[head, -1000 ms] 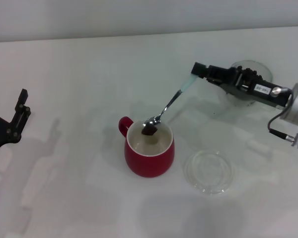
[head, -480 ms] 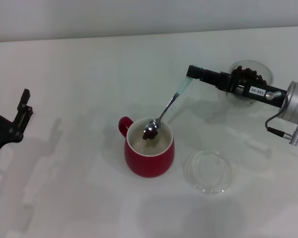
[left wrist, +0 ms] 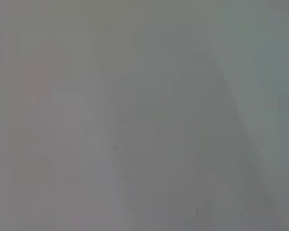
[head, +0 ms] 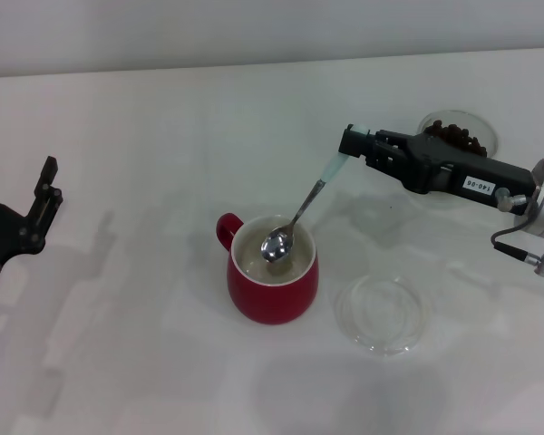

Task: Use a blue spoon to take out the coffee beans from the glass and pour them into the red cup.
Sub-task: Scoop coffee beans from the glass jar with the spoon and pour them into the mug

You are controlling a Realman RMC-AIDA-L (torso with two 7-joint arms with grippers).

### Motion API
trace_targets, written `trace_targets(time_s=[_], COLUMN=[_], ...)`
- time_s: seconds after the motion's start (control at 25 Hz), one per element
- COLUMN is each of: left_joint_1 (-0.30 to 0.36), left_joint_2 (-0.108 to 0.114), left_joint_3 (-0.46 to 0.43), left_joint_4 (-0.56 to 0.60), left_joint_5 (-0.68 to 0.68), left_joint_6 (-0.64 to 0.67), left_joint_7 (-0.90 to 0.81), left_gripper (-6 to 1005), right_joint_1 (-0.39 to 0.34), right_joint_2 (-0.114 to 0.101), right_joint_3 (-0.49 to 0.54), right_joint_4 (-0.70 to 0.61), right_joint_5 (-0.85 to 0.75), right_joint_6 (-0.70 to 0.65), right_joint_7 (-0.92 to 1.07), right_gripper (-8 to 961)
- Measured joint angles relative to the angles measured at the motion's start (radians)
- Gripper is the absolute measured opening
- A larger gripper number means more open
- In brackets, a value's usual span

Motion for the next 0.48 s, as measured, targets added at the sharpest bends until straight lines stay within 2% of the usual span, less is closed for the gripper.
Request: trace_targets(time_s=[0.36,0.48], left_joint_1=[-0.001,-0.001], left_joint_2=[0.0,0.0], left_joint_3=[0.0,0.001], left_joint_4=[0.001,0.003], left_joint_5=[0.0,0.0], left_joint_6=[0.0,0.0], left_joint_7=[0.0,0.0], left_gripper=[670,670], right_joint_1=[-0.022,-0.036], right_joint_2=[-0.007,-0.019], right_joint_3=[0.014,0.025], right_joint_4=[-0.003,-0.008], right_joint_5=[0.045,0.066], right_joint_6=[0.002,0.003], right_joint_7=[0.102,0.174], right_gripper=[146,146])
